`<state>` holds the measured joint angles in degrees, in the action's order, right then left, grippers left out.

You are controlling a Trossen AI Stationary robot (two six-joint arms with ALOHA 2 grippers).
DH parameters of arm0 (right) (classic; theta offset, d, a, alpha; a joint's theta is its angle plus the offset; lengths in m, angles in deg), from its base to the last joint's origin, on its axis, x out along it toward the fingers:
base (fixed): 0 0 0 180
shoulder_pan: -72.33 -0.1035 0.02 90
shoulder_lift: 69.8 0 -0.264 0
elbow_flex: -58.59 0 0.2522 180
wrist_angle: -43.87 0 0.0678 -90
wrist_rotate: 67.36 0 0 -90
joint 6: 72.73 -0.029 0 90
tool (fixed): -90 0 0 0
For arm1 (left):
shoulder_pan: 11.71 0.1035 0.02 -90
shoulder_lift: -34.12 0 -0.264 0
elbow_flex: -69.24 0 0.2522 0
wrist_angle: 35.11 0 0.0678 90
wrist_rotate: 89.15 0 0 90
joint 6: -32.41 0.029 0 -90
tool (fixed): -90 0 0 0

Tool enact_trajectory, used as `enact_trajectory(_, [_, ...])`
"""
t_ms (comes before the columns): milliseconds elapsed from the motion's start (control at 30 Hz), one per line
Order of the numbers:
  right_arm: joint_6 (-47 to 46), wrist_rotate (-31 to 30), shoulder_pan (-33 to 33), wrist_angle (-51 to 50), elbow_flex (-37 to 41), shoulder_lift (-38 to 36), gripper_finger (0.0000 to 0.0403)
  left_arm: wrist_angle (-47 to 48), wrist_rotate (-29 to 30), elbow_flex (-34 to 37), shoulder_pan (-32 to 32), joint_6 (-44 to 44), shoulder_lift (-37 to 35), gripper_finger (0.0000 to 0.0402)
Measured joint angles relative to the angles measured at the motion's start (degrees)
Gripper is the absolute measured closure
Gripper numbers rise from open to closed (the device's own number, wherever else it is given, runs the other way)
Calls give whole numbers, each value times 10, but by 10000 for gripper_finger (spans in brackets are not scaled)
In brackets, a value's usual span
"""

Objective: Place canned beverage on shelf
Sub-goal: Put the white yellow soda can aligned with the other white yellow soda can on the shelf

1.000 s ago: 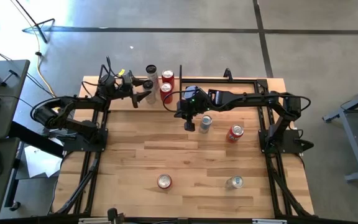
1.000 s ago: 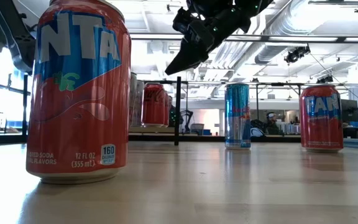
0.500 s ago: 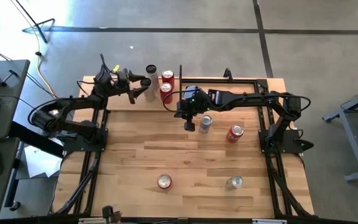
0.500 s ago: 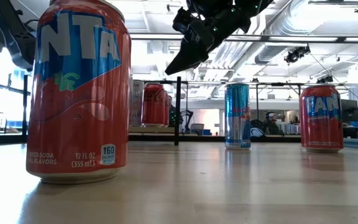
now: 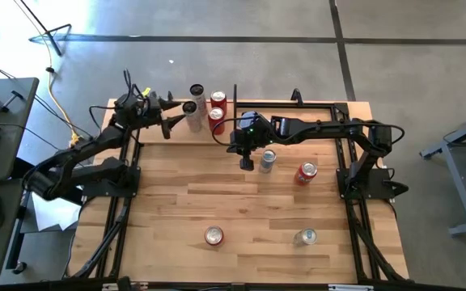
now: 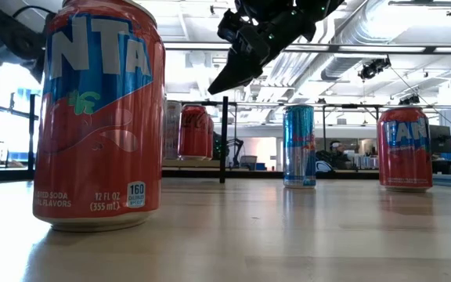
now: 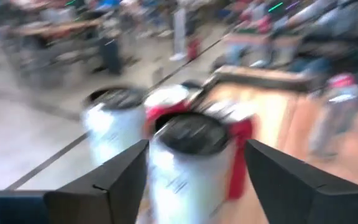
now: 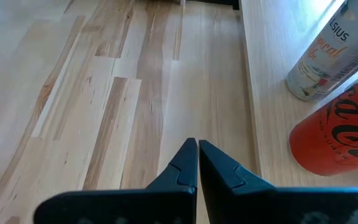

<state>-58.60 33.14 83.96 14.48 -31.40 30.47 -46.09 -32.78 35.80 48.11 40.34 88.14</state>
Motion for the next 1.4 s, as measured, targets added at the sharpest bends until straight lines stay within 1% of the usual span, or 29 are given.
enact_trajectory(67, [1, 0, 0, 0, 0, 0, 403, 54, 47, 0, -6, 7, -23, 175])
enact_trajectory(100, [1, 0, 0, -1, 0, 0, 403, 75, 59, 0, -10, 2, -30, 186])
enact_trajectory(167, [8, 0, 0, -4, 0, 0, 403, 89, 61, 9, -23, -21, -35, 210])
enact_trajectory(233, [14, 0, 2, -3, 2, 0, 403, 81, 69, 25, -38, -45, -35, 233])
enact_trajectory(267, [14, 0, 3, -1, 4, 0, 403, 75, 84, 33, -47, -53, -34, 246])
enact_trajectory(367, [13, 1, 11, 15, 16, 0, 403, 38, 154, 62, -73, -71, -28, 283])
enact_trajectory(433, [12, 1, 17, 24, 24, 0, 403, 12, 190, 75, -85, -82, -24, 306])
enact_trajectory(533, [9, 1, 25, 32, 30, 0, 403, -29, 213, 88, -95, -99, -14, 338])
enact_trajectory(667, [9, 1, 30, 37, 30, 0, 403, -50, 248, 89, -98, -110, 11, 376])
enact_trajectory(733, [9, 1, 30, 37, 30, 0, 403, -68, 253, 89, -98, -117, 31, 393])
enact_trajectory(800, [9, 1, 30, 38, 30, 0, 403, -93, 252, 89, -98, -128, 52, 399])
enact_trajectory(1067, [9, 2, 30, 37, 30, 0, 403, -191, 267, 89, -114, -150, 136, 401])
enact_trajectory(1233, [9, 2, 30, 37, 30, 0, 403, -225, 273, 89, -129, -153, 172, 401])
enact_trajectory(1400, [9, 2, 30, 37, 30, 0, 403, -228, 314, 81, -137, -142, 188, 401])
